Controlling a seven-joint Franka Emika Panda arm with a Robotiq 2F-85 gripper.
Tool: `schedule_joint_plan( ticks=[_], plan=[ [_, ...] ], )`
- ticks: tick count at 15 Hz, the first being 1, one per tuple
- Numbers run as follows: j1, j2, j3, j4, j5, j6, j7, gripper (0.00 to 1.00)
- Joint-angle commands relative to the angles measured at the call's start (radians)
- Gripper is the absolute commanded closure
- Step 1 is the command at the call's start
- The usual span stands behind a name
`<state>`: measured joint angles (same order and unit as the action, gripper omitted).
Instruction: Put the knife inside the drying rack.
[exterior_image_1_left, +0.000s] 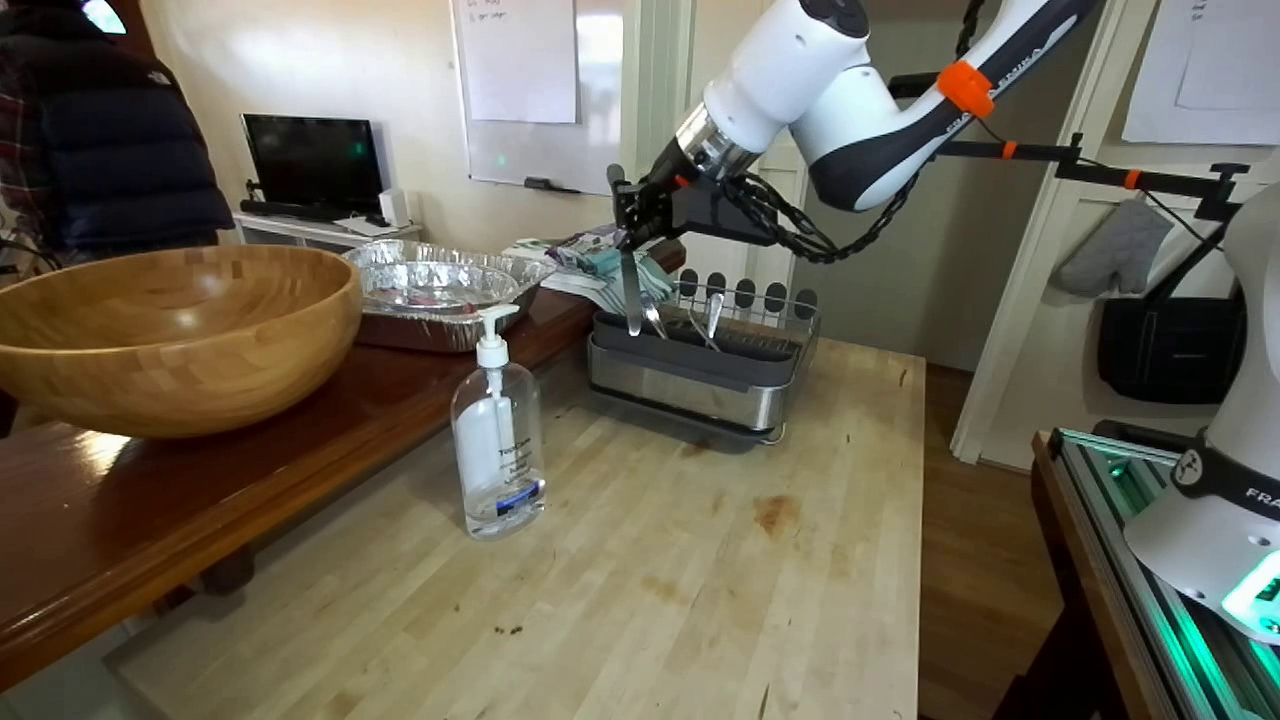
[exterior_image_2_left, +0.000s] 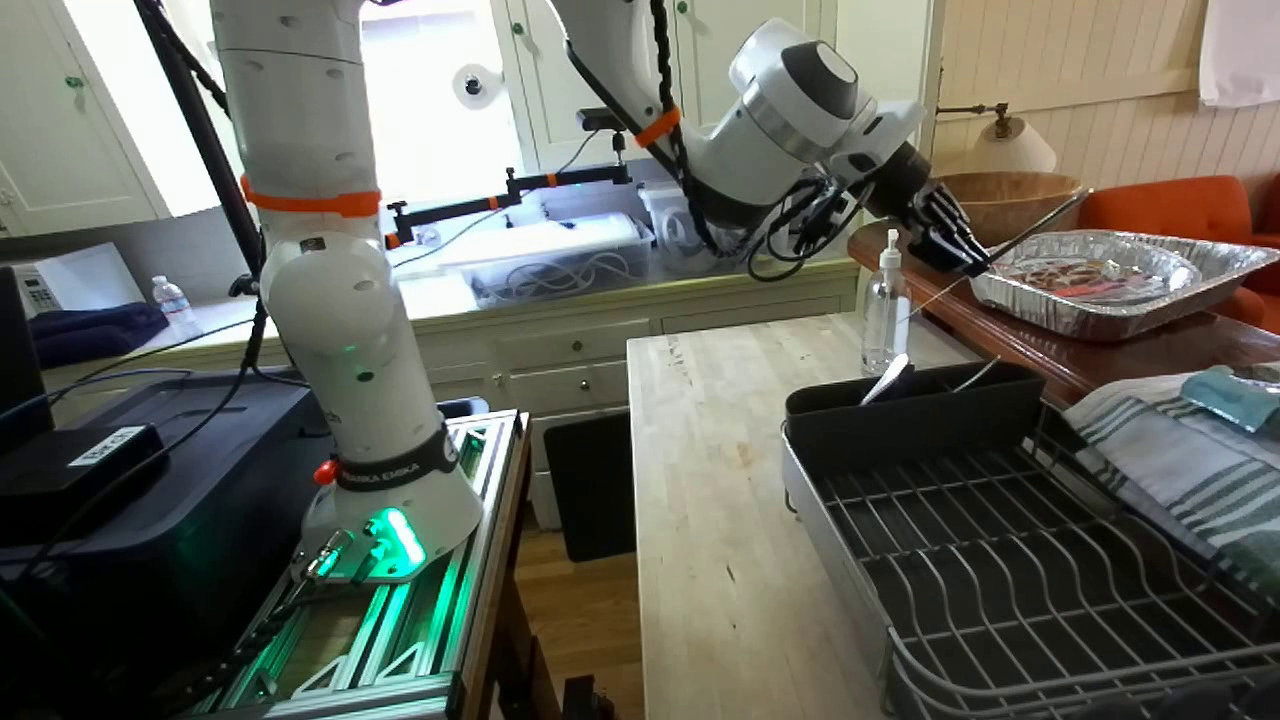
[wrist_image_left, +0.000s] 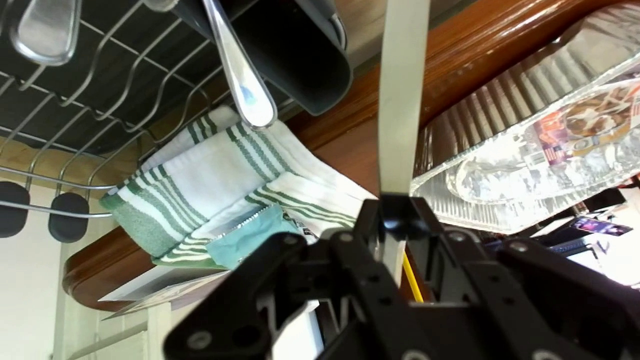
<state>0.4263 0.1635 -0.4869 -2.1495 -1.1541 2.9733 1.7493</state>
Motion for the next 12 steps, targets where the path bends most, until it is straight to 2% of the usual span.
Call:
schedule_joint_plan(
  ticks=[1, 12],
  plan=[
    [0.027, -0.017, -0.022, -0.008, -0.098, -0.062, 0.116, 0.95],
    [0.023, -0.044, -0.022, -0.017, -0.272, -0.189, 0.307, 0.95]
  ],
)
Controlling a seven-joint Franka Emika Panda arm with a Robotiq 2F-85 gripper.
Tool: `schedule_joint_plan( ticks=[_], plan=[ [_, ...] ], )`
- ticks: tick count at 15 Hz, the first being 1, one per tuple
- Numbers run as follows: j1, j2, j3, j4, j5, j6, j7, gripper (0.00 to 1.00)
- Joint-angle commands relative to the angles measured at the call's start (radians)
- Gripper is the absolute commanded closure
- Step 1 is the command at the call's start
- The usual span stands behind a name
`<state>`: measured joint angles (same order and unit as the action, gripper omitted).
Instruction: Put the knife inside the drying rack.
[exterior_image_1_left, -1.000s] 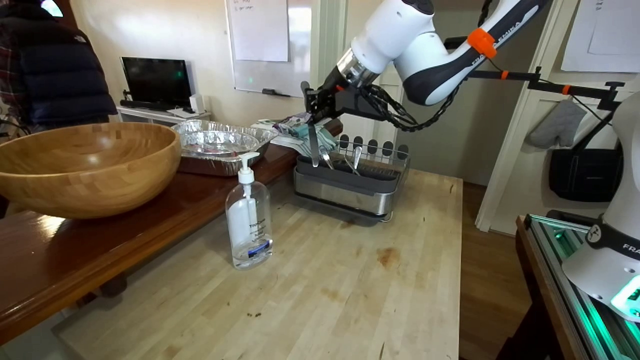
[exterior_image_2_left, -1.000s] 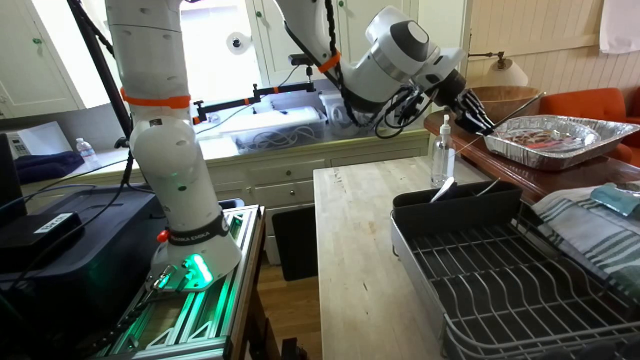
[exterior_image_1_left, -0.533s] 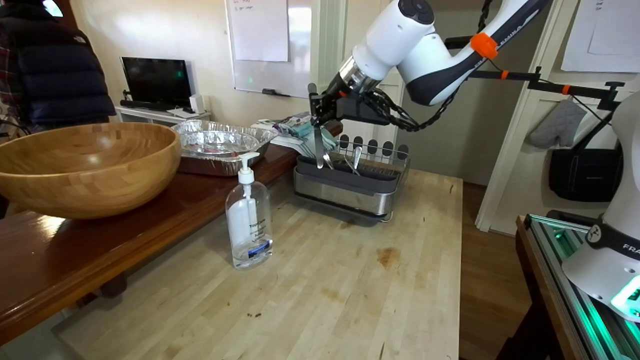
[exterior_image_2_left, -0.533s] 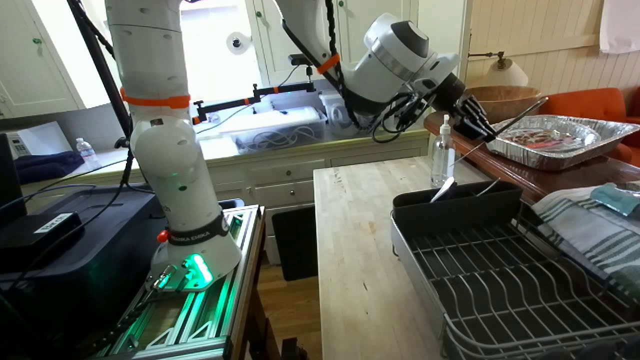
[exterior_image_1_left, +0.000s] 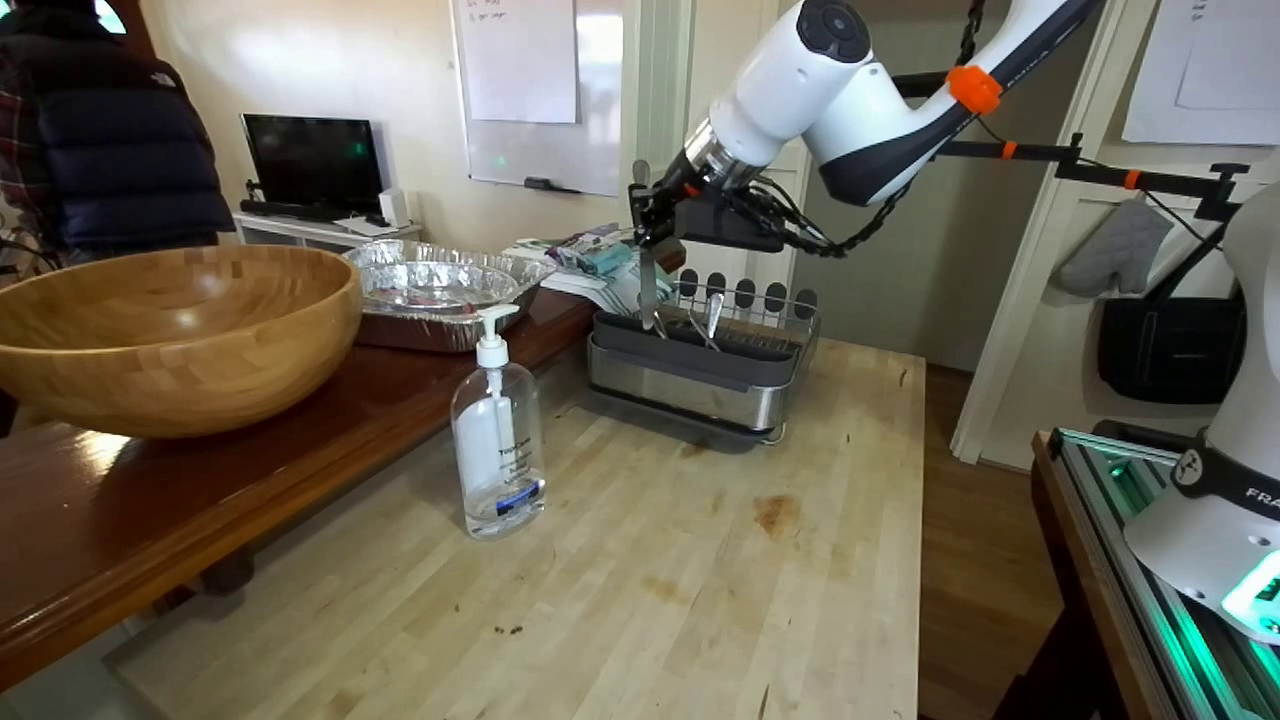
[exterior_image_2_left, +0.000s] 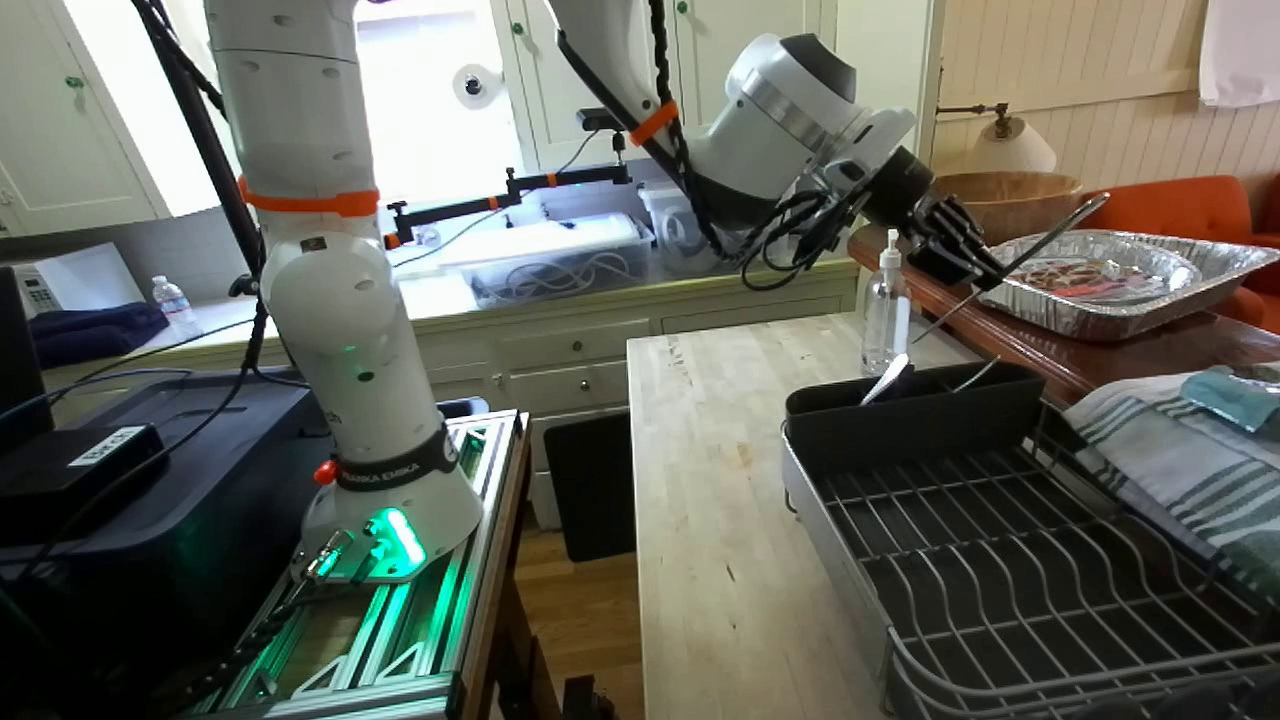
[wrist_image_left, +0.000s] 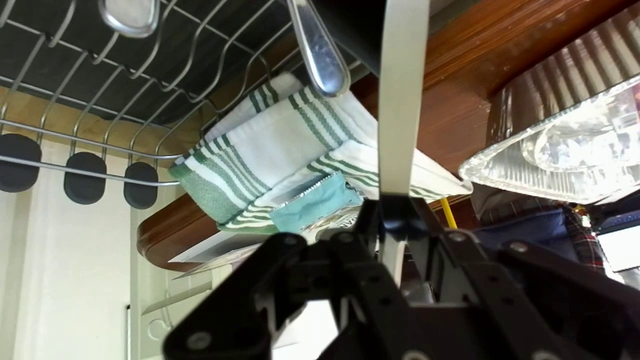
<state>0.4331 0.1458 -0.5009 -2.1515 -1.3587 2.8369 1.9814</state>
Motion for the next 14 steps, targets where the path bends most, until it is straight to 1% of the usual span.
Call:
schedule_joint_plan(
  ticks=[1, 4, 8, 14],
  plan=[
    [0.015, -0.026, -0.006, -0.015, -0.076, -0.064, 0.082, 0.95],
    [0.018, -0.018, -0.001, -0.006, -0.116, -0.095, 0.115, 0.95],
    [0.019, -0.014, 0.004, -0.002, -0.139, -0.124, 0.129, 0.95],
    [0.021, 0.008, 0.007, 0.026, -0.179, -0.142, 0.152, 0.95]
  ],
)
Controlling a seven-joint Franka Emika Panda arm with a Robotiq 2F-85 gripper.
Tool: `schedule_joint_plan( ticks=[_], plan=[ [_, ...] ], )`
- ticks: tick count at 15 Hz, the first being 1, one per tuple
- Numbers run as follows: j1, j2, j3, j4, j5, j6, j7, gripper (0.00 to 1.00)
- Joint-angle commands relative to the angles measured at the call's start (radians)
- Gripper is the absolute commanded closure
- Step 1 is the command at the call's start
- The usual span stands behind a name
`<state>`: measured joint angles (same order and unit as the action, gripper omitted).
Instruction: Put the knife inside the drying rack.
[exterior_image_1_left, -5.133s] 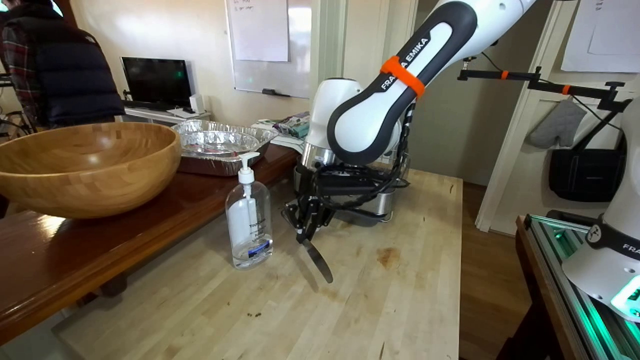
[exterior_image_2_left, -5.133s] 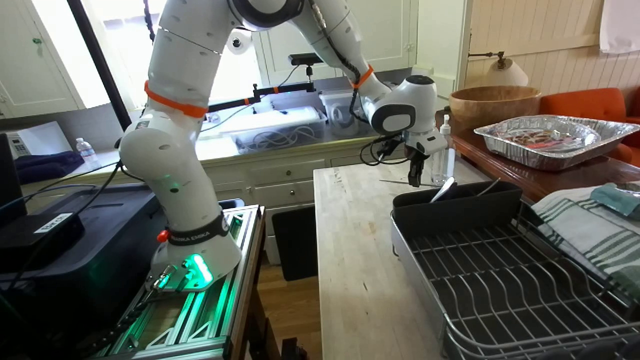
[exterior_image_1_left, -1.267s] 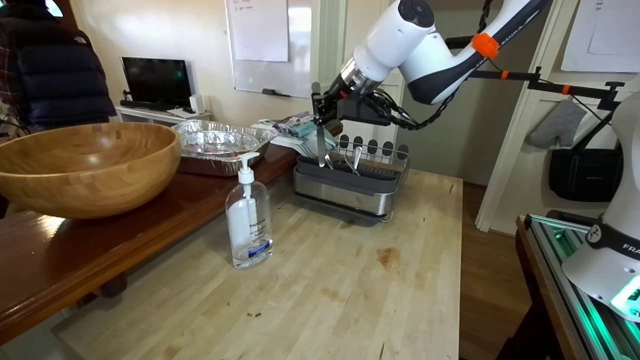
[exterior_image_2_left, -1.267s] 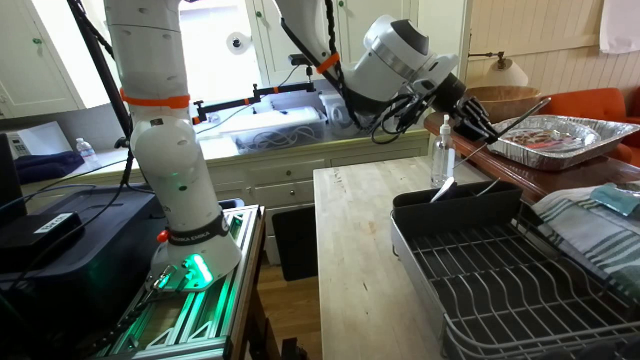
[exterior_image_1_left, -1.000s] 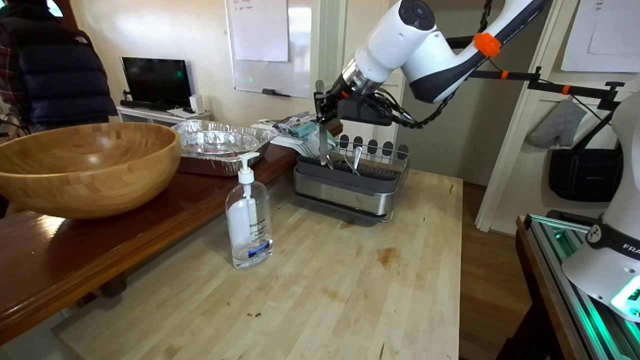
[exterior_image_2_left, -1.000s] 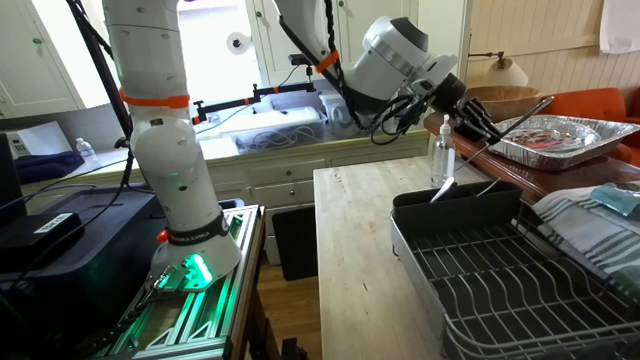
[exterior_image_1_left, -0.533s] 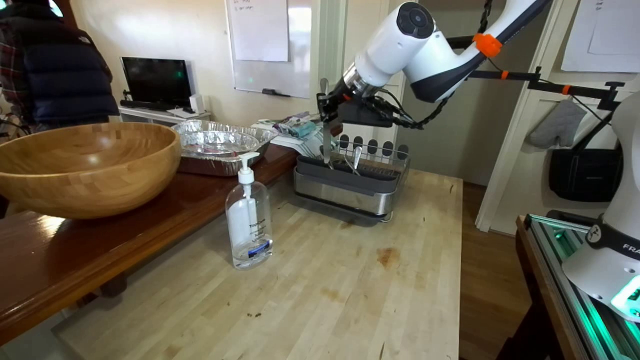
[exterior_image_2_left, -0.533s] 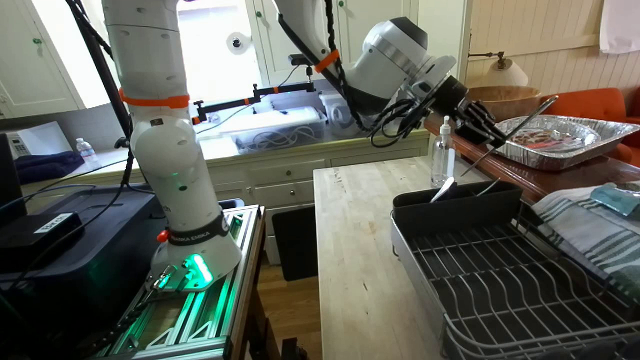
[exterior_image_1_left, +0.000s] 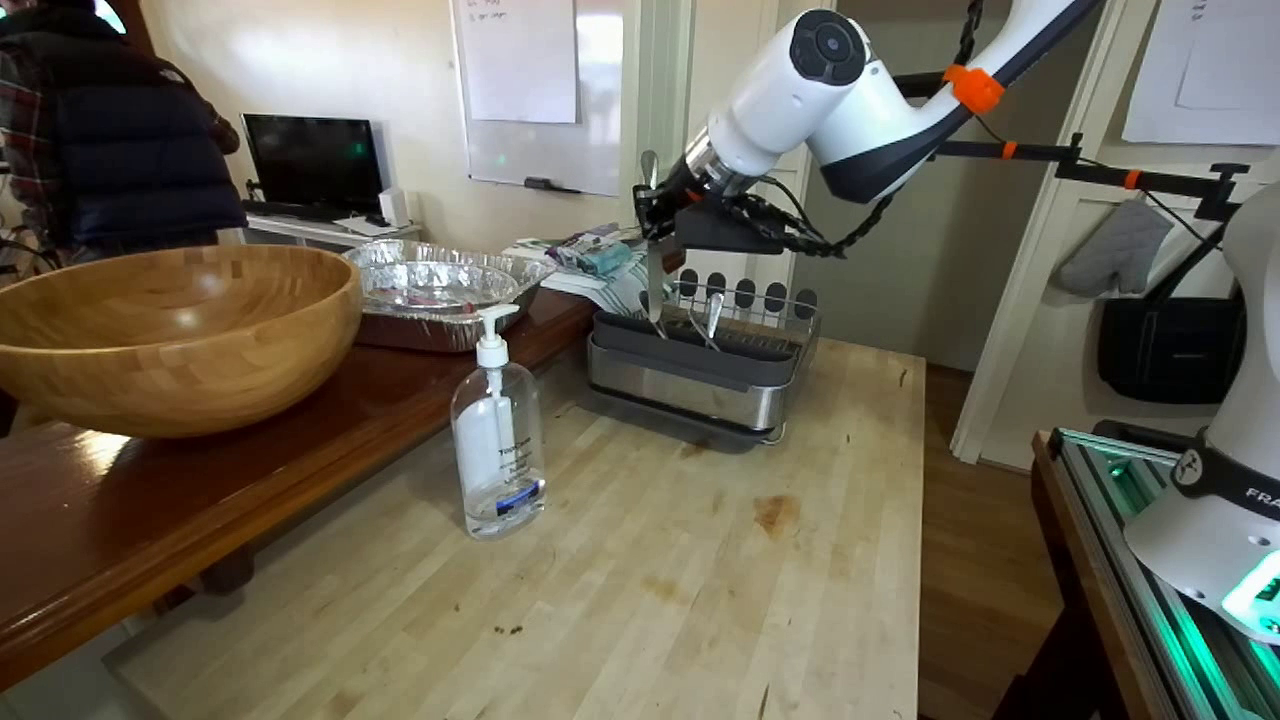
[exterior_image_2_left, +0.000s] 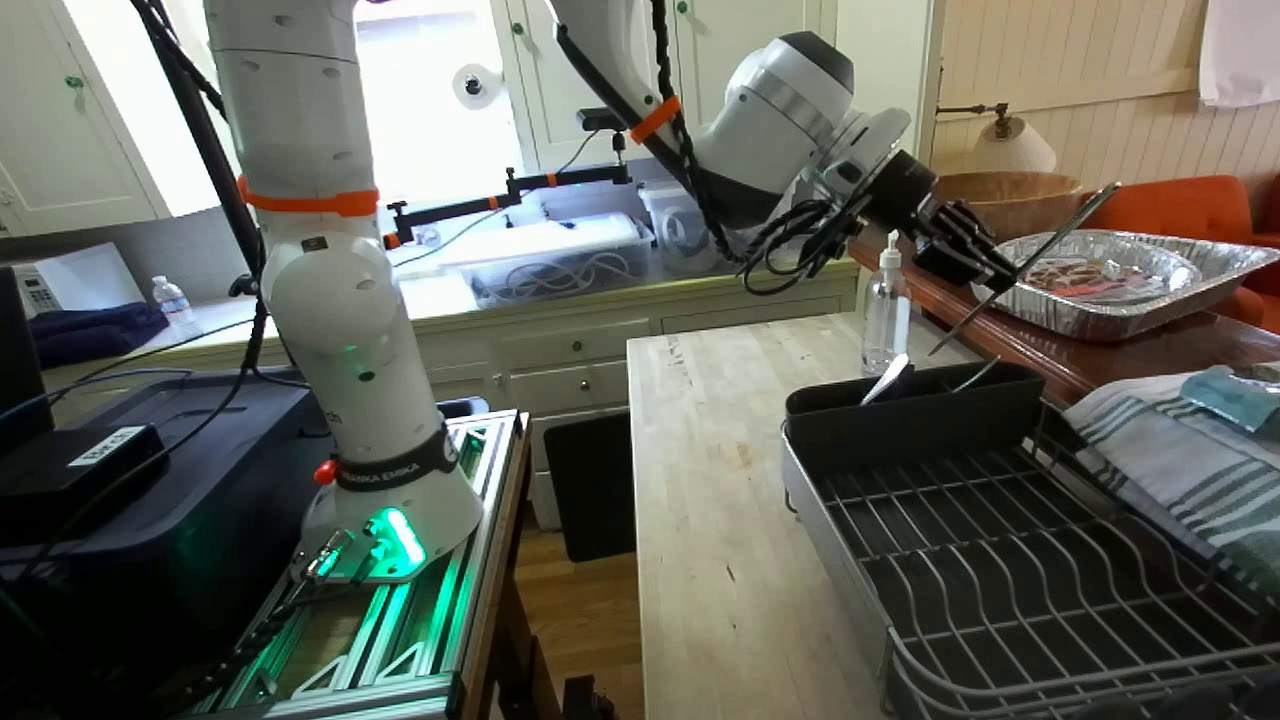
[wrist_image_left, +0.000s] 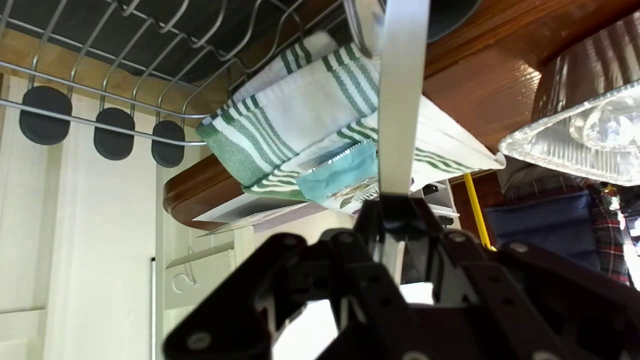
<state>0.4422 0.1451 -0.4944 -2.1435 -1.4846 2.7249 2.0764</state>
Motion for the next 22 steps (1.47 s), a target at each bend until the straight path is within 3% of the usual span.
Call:
schedule_joint_plan(
  ticks=[1, 22],
  plan=[
    [0.012, 0.012, 0.001, 0.021, -0.058, -0.035, 0.058, 0.95],
    [0.022, 0.138, 0.014, 0.114, -0.145, -0.056, 0.079, 0.95]
  ],
)
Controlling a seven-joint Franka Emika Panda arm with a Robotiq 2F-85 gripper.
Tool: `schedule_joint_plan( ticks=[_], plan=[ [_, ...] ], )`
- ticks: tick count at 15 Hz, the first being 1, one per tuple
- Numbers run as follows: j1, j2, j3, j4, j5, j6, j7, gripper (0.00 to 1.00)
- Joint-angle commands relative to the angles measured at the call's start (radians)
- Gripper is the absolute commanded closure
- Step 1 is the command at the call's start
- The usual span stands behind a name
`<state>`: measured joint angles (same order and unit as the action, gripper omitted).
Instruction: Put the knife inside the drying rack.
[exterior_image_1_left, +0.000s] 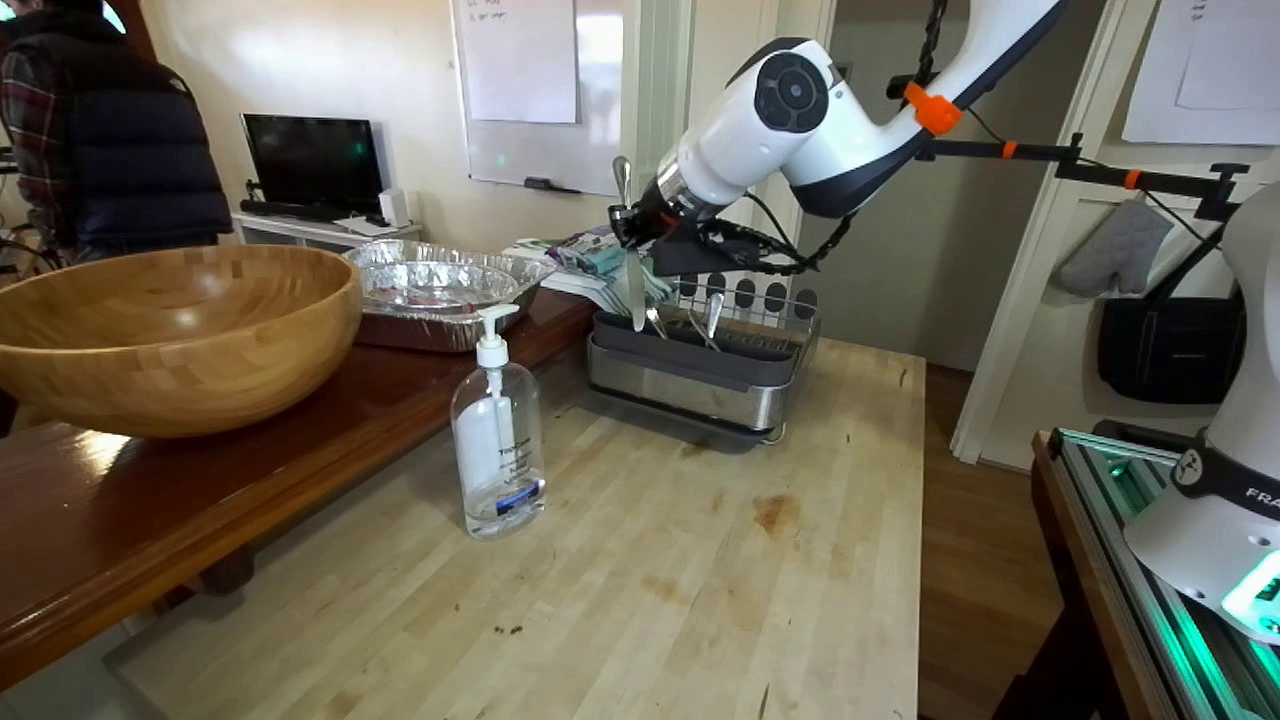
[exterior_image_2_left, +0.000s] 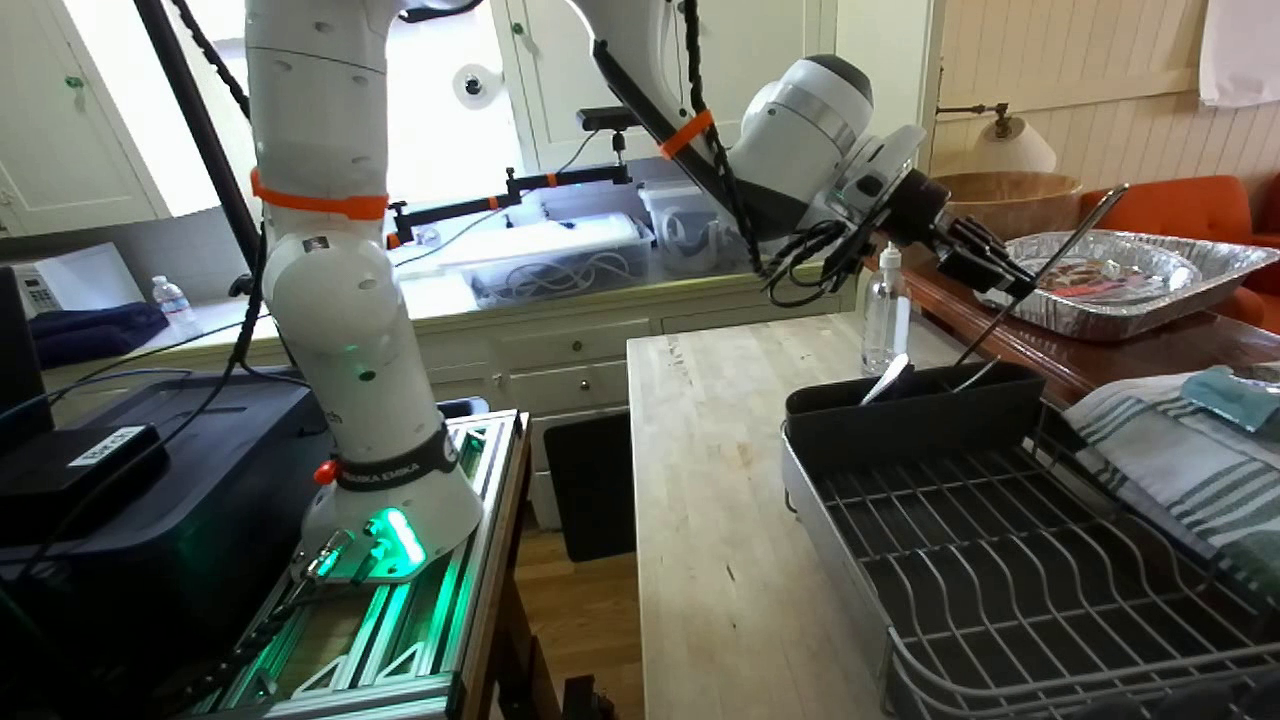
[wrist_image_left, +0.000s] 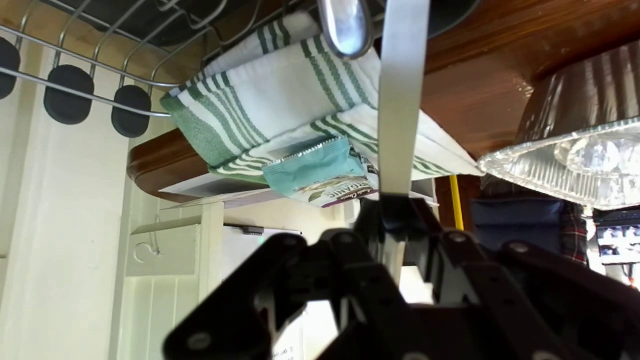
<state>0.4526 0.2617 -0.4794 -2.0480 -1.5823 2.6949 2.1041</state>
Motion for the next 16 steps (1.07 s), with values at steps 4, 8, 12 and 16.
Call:
schedule_joint_plan(
  ticks=[4, 8, 12, 16],
  plan=[
    [0.016, 0.044, 0.003, 0.033, -0.059, -0.03, 0.046, 0.95],
    [0.019, 0.07, 0.01, 0.047, -0.058, -0.032, 0.038, 0.95],
    [0.022, 0.095, 0.014, 0.057, -0.05, -0.039, 0.025, 0.95],
    [0.026, 0.115, 0.018, 0.062, -0.045, -0.044, 0.013, 0.95]
  ],
)
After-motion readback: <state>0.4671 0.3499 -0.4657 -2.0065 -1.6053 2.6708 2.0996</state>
